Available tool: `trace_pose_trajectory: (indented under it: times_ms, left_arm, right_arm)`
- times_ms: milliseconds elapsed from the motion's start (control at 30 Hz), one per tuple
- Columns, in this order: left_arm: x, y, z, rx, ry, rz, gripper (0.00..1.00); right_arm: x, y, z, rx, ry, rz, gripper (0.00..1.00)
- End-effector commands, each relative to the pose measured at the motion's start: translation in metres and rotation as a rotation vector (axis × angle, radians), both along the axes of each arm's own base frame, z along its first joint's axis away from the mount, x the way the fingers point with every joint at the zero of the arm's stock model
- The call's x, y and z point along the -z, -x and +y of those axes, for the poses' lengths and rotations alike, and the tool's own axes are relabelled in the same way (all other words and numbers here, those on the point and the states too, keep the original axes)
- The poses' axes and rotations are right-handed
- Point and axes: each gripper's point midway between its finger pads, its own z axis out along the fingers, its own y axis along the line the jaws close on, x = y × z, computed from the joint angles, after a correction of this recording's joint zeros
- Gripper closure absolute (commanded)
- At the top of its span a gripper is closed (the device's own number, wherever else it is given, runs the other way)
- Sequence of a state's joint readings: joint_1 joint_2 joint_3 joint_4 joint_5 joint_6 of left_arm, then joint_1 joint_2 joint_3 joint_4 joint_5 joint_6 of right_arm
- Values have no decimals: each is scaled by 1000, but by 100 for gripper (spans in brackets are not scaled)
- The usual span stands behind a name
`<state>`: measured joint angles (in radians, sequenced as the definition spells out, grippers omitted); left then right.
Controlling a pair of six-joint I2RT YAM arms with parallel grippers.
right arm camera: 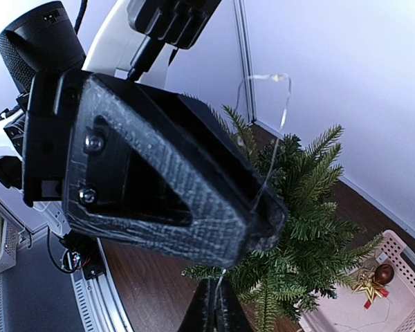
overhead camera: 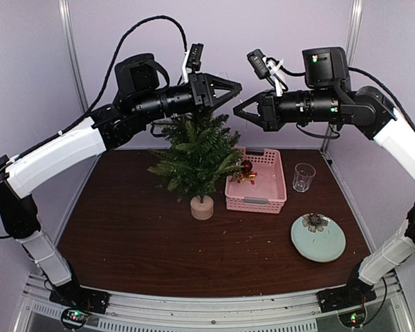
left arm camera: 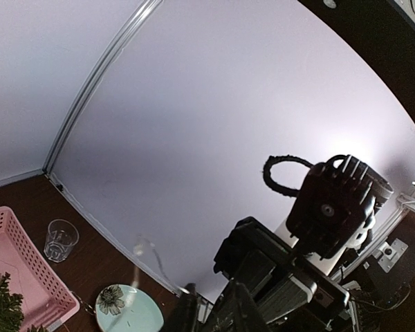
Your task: Decorate the small christmas tree
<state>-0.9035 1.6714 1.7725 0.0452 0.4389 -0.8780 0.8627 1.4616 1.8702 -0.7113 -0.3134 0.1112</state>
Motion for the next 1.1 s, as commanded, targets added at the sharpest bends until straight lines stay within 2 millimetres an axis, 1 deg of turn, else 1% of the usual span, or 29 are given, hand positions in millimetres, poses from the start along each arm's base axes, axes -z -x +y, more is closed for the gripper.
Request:
trace_pose_trajectory:
  times_ms: [0, 33, 133, 167, 233, 300, 333, 367, 400, 433, 467, 533, 633, 733, 833, 933, 1000, 1033, 1067]
  left_arm:
    - [-27, 7, 0, 32, 81, -60, 93]
    - [-29, 8, 0, 37, 89, -68, 100]
    - [-38, 14, 2, 56, 109, -94, 100]
    - [-42, 16, 3, 64, 111, -110, 100]
    - [-50, 22, 5, 75, 99, -152, 100]
    - [-59, 29, 9, 83, 82, -208, 100]
    - [-67, 33, 13, 82, 77, -245, 100]
    - [-72, 36, 16, 81, 75, -267, 100]
    - [-77, 38, 19, 80, 73, -286, 100]
    - [-79, 40, 21, 75, 66, -295, 100]
    - [-83, 41, 24, 69, 68, -306, 100]
    - [-92, 44, 30, 54, 83, -337, 100]
    - [-107, 48, 36, 40, 109, -371, 100]
    - [-120, 51, 41, 33, 134, -399, 100]
    - [-131, 54, 47, 22, 156, -419, 100]
    - [-138, 57, 51, 18, 172, -433, 100]
    - [-143, 59, 54, 15, 182, -442, 100]
    - [-145, 61, 55, 16, 186, -446, 100]
    - [-147, 62, 56, 15, 190, -450, 100]
  right_arm:
    - [0, 2, 7, -26, -10, -19, 100]
    - [0, 3, 8, -29, -12, -19, 100]
    - [-1, 3, 7, -28, -24, -21, 100]
    - [-2, 3, 6, -25, -34, -24, 92]
    - [-4, 5, 2, -15, -63, -30, 69]
    - [-7, 6, -8, 7, -93, -40, 40]
    - [-6, 6, -13, 21, -102, -43, 30]
    - [-1, 4, -19, 43, -99, -42, 20]
    - [2, 4, -26, 62, -98, -42, 14]
    - [6, 3, -33, 87, -91, -42, 10]
    - [9, 3, -42, 109, -85, -44, 9]
    - [22, 1, -55, 143, -58, -41, 8]
    - [48, -2, -74, 199, -23, -24, 8]
    - [73, -5, -88, 241, -10, -8, 8]
    - [99, -9, -96, 279, -8, 12, 9]
    - [123, -15, -98, 304, -14, 4, 9]
    - [140, -22, -100, 329, -5, -24, 11]
    - [152, -26, -103, 348, 11, -31, 13]
    - [159, -30, -106, 363, 20, -42, 15]
